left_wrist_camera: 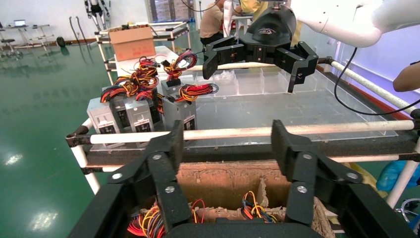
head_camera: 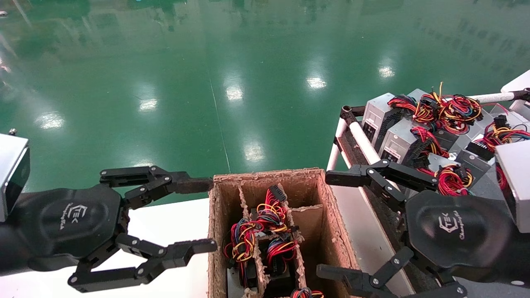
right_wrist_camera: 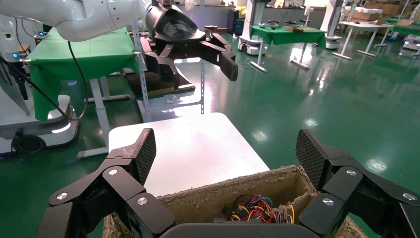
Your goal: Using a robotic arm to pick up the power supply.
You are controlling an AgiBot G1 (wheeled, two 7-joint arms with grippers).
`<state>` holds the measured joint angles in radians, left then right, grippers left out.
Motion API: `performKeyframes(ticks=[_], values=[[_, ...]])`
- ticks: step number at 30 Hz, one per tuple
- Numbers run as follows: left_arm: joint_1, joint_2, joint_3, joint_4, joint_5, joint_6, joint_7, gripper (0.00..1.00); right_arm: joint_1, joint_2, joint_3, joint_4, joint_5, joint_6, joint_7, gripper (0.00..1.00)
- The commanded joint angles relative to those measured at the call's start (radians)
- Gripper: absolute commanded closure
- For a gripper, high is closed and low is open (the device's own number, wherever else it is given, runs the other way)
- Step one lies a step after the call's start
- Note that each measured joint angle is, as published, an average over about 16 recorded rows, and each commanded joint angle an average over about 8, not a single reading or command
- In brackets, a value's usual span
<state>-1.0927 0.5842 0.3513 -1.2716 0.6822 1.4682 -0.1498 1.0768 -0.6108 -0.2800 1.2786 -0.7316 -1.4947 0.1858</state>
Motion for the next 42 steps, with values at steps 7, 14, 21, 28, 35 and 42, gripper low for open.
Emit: performKeyframes(ticks=[7,14,21,28,35,42], values=[[0.000,0.000,0.000,0.000,0.000,0.000,0.000,1.00,0.000,0.000,0.000,0.000,0.000,0.000,0.000,0.00],[0.000,0.000,0.000,0.000,0.000,0.000,0.000,1.00,0.000,0.000,0.000,0.000,0.000,0.000,0.000,0.00],[0.000,0.000,0.000,0.000,0.000,0.000,0.000,1.00,0.000,0.000,0.000,0.000,0.000,0.000,0.000,0.00],[0.000,0.000,0.000,0.000,0.000,0.000,0.000,0.95,0.000,0.000,0.000,0.000,0.000,0.000,0.000,0.00],[0.000,0.000,0.000,0.000,0.000,0.000,0.000,0.07,0.000,0.000,0.000,0.000,0.000,0.000,0.000,0.00],[0.000,0.000,0.000,0.000,0.000,0.000,0.000,0.00,-0.001,0.001,0.000,0.000,-0.001,0.000,0.001,0.00]])
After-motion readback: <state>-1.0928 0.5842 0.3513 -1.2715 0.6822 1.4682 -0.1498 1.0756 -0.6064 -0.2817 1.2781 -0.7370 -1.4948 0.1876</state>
